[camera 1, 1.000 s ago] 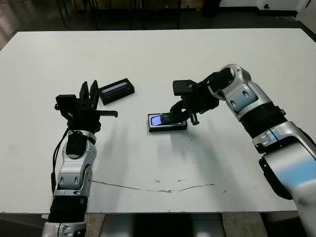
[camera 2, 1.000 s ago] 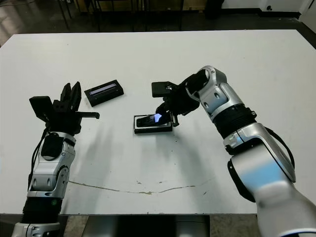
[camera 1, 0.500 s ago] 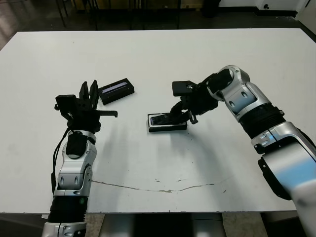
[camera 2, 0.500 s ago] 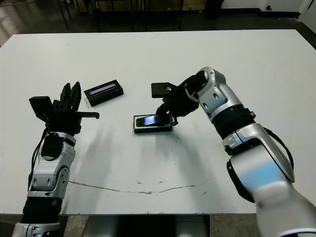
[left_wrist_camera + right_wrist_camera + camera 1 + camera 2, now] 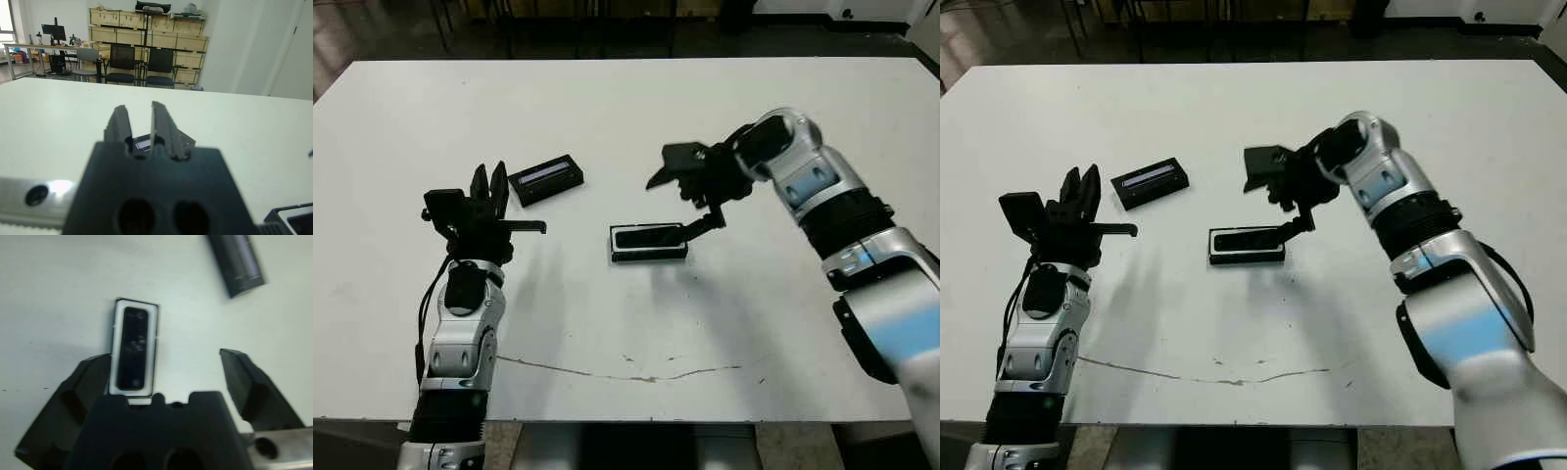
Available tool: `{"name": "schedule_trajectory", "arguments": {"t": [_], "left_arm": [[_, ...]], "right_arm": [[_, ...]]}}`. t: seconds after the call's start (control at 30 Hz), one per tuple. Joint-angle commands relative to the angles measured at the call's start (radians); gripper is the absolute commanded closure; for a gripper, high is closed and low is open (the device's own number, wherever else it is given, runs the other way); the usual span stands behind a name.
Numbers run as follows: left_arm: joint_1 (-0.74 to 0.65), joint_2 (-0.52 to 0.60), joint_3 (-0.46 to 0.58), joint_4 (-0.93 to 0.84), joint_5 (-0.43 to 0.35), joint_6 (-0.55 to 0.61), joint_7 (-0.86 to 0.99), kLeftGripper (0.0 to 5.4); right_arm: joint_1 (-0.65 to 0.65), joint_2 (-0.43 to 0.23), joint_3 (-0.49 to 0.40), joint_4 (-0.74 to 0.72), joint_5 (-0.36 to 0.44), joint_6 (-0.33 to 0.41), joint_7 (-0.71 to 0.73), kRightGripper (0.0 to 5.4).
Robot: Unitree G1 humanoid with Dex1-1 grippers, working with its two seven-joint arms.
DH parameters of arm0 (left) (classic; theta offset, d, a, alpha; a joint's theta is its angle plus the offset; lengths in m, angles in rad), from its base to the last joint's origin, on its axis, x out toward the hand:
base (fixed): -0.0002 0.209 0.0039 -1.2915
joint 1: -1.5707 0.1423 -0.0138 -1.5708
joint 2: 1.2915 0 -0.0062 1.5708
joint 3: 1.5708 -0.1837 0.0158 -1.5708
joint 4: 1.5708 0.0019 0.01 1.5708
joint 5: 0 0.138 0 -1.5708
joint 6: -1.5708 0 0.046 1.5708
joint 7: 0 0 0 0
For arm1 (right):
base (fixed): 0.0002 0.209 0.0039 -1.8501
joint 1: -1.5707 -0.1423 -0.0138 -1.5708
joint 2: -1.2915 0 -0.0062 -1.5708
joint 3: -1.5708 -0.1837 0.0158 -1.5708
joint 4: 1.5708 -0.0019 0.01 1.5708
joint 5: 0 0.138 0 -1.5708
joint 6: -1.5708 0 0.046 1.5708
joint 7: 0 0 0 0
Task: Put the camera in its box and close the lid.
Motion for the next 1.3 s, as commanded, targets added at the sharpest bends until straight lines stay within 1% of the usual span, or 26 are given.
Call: {"name": "schedule_trajectory", "arguments": {"t": [0.03,0.07,0.1,0.13,0.2,0.27,0.33,0.4,0.47,0.53,0.57,0.63,0.83,0.87,0.93,1.0,1.17,1.3], "left_arm": [[0.013,0.001,0.005,0.010,0.000,0.012,0.000,5.40],[0.013,0.001,0.005,0.011,0.001,0.011,0.001,5.40],[0.013,0.001,0.004,0.012,0.003,0.010,0.002,5.40],[0.013,0.003,0.003,0.013,0.008,0.007,0.002,5.40],[0.013,0.004,0.002,0.012,0.010,0.008,0.001,5.40],[0.013,0.002,0.003,0.010,0.007,0.010,0.000,5.40],[0.014,0.002,0.004,0.008,0.003,0.015,-0.002,5.40],[0.016,0.002,0.004,0.003,-0.001,0.022,-0.003,5.40],[0.017,0.005,0.005,0.001,-0.004,0.022,-0.009,5.40],[0.016,0.008,0.004,0.005,-0.003,0.016,-0.015,5.40],[0.015,0.008,0.004,0.007,-0.001,0.013,-0.016,5.40],[0.013,0.007,0.007,0.010,-0.005,0.010,-0.020,5.40],[0.012,0.011,0.006,0.006,0.001,0.016,-0.025,5.40],[0.010,0.012,0.007,0.007,0.000,0.015,-0.026,5.40],[0.009,0.011,0.008,0.006,-0.001,0.017,-0.026,5.40],[0.008,0.010,0.008,0.004,-0.002,0.023,-0.026,5.40],[0.006,0.011,0.007,0.005,0.001,0.024,-0.025,5.40],[0.004,0.012,0.007,0.011,-0.002,0.012,-0.032,5.40]], "right_arm": [[0.008,-0.028,-0.072,-0.018,0.062,0.016,-0.023,0.01],[0.018,-0.030,-0.108,-0.033,0.097,0.053,-0.036,0.01],[0.042,-0.034,-0.150,-0.076,0.130,0.112,-0.070,0.01],[0.082,-0.033,-0.201,-0.145,0.166,0.175,-0.126,0.01],[0.172,-0.020,-0.282,-0.289,0.216,0.255,-0.246,0.01],[0.271,0.003,-0.341,-0.440,0.241,0.297,-0.379,0.01],[0.370,0.021,-0.367,-0.580,0.232,0.297,-0.505,0.10],[0.447,0.037,-0.375,-0.681,0.222,0.300,-0.602,0.38],[0.517,0.047,-0.365,-0.750,0.189,0.272,-0.692,0.86],[0.578,0.041,-0.329,-0.783,0.111,0.195,-0.782,1.30],[0.599,0.035,-0.309,-0.786,0.071,0.153,-0.818,1.51],[0.630,0.021,-0.273,-0.784,-0.001,0.092,-0.874,2.00],[0.663,-0.010,-0.192,-0.740,-0.155,-0.056,-0.971,3.38],[0.663,-0.015,-0.179,-0.738,-0.176,-0.059,-0.974,3.59],[0.657,-0.023,-0.157,-0.722,-0.206,-0.073,-0.974,3.81],[0.646,-0.028,-0.141,-0.712,-0.228,-0.073,-0.965,4.27],[0.610,-0.032,-0.094,-0.686,-0.279,-0.028,-0.919,5.39],[0.589,-0.027,-0.059,-0.639,-0.298,-0.019,-0.894,5.39]]}}
